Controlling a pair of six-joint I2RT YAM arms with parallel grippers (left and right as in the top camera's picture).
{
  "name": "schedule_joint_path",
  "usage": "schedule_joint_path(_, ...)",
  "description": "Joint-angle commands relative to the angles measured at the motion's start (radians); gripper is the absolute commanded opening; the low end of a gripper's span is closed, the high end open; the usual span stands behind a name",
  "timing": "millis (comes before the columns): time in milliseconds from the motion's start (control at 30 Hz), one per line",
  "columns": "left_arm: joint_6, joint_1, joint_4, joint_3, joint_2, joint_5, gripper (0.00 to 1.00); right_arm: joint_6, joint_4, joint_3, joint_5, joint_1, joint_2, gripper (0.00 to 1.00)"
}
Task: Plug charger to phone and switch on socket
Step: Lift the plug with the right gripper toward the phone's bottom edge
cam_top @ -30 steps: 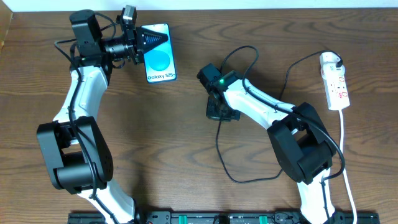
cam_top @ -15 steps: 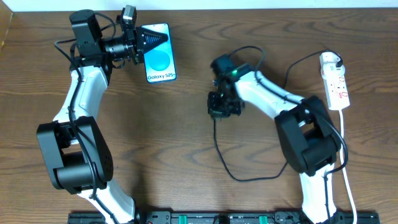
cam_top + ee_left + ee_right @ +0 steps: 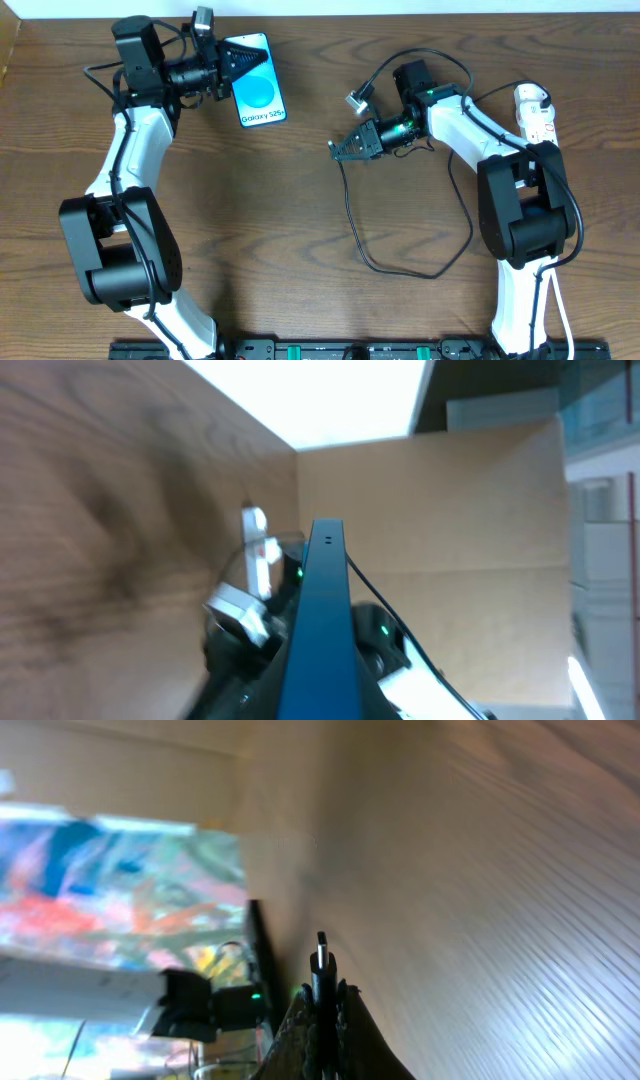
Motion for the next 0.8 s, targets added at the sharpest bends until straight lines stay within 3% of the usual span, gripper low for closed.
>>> schedule_joint_path(0,0.057,-0.02,0.027,0.005,-0.022,-0.08,0.07,-0.083,0.048,0.013,-0.219,0.0,0.01,0.01)
schedule_joint_path(167,0.148,-0.075,0.099,0.005,-0.022,-0.082,0.07,-0.014,0.198,0.013,-0.301,0.007,0.01,0.01)
schedule_joint_path(367,0.154,-0.125,0.14,0.005,-0.022,-0.187,0.07,0.15,0.35,0.013,-0.301,0.011,0.01,0.01)
schedule_joint_path(767,0.153,-0.168,0.174,0.005,-0.022,-0.443,0.07,0.244,0.457,0.013,-0.301,0.016,0.01,0.01)
